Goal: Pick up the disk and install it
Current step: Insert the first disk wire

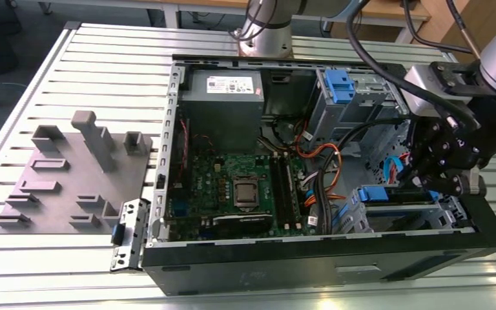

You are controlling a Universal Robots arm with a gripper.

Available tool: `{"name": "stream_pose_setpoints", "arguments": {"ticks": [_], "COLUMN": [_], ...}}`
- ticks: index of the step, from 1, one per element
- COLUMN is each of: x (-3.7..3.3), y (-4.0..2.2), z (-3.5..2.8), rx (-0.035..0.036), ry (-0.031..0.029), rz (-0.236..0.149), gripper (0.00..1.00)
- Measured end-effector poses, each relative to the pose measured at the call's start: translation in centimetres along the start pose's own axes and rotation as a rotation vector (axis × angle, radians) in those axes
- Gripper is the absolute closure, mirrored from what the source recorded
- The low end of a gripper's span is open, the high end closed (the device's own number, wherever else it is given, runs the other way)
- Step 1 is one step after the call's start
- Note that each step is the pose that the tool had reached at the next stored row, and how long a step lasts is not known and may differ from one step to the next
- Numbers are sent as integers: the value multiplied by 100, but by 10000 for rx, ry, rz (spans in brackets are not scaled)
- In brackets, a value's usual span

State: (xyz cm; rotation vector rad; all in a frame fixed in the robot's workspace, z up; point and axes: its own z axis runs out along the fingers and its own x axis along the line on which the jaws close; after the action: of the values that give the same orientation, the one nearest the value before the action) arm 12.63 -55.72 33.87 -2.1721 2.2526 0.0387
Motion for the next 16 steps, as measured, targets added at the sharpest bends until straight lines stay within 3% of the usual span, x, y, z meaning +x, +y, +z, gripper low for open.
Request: {"name": "stream_pose_setpoints", "arguments": {"ticks": [16], "x": [5], "y": [-4], "z": [35], "rx": [-1], "ry": [1], "rz": [0], "gripper": [84]}}
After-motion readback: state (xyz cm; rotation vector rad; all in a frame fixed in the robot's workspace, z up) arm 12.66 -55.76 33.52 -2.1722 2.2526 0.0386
